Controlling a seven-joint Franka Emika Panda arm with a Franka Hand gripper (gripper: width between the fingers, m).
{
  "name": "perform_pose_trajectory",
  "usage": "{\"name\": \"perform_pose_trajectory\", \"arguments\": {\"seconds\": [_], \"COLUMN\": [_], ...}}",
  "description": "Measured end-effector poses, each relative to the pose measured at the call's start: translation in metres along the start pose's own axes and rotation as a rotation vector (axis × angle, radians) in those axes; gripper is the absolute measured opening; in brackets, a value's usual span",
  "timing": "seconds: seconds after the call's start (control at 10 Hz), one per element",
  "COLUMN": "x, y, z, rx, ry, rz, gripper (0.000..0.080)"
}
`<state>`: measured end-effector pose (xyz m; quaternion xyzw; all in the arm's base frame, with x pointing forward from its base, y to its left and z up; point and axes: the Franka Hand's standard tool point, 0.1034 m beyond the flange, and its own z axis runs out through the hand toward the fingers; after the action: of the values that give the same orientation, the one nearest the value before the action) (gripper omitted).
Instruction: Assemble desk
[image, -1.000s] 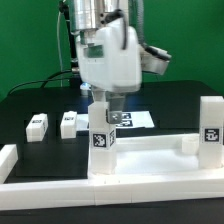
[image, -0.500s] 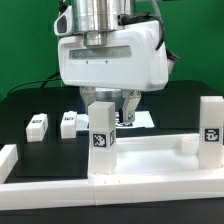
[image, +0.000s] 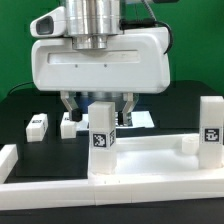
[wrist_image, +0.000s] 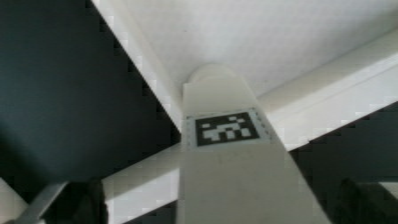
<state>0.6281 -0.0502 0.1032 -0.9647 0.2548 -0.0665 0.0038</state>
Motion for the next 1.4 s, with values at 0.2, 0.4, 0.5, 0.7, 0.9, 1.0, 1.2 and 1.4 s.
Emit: {"name": "perform_pose_trajectory", "arguments": {"seconds": [0.2,0.4,0.5,0.7,0.9,1.0,1.2,1.4], "x": [0.0,0.0,0.0,-0.001,0.0,0.001,-0.001,0.001], "y": [0.001,0.0,0.0,0.0,-0.002,-0.005,-0.009,-0.014], "z": [0.0,0.001,0.001,0.001,-0.002,-0.002,0.002,0.002], "rx": [0.0,0.001,0.001,0.0,-0.005,0.001,0.027,0.031], "ry": [0.0,-0.001,-0.001,-0.002,-0.019,-0.035,-0.039,-0.04], "rz": [0.038,0.19,0.254,0.462,0.729,0.961,1.325,1.571], "gripper": [0.0517,0.0287,0.0288,0.0287,0.0287,0.0288,0.0288,0.0289]}}
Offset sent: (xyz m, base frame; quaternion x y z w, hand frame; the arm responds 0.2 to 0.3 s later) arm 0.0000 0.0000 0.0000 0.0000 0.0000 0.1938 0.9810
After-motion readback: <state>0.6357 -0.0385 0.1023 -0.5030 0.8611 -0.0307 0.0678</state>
